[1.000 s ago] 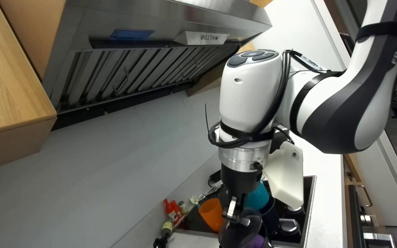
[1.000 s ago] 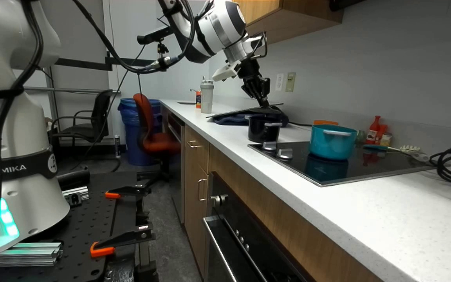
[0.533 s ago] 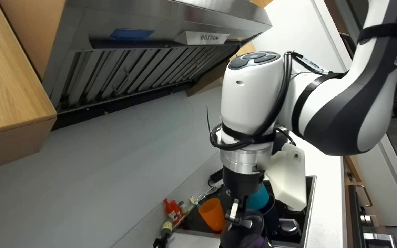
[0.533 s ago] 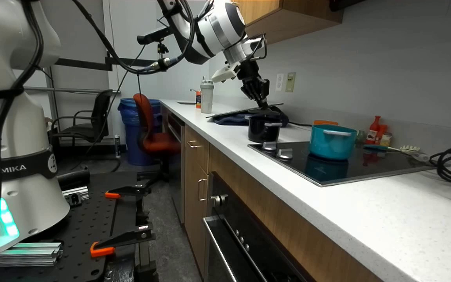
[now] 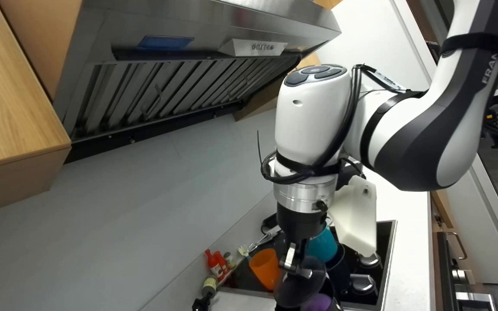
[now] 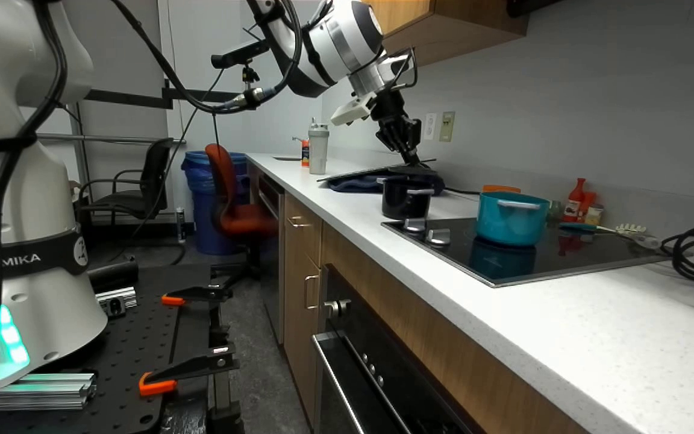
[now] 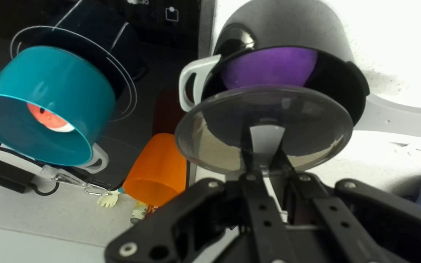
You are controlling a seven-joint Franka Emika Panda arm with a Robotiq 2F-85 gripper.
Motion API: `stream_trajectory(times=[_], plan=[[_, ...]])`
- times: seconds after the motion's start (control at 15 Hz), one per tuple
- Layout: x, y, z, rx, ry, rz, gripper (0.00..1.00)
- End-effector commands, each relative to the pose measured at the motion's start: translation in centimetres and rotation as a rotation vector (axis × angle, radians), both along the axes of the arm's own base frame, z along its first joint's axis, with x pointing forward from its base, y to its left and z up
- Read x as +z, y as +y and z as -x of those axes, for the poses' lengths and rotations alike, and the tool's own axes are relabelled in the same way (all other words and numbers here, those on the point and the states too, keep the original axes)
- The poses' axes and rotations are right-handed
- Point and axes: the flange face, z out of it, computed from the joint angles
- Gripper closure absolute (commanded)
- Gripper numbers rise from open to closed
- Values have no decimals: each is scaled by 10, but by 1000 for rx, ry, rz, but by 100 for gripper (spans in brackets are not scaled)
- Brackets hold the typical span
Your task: Remove the lid from the top of the orange cup and put it on the black pot
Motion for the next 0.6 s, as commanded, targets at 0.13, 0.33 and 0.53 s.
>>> stream_trajectory(times=[0.13, 0.33, 0.53], plan=[[3, 1, -14, 37, -22, -16, 96], [0, 3, -16, 45, -14, -20, 96], [-5, 4, -17, 48, -3, -22, 96]])
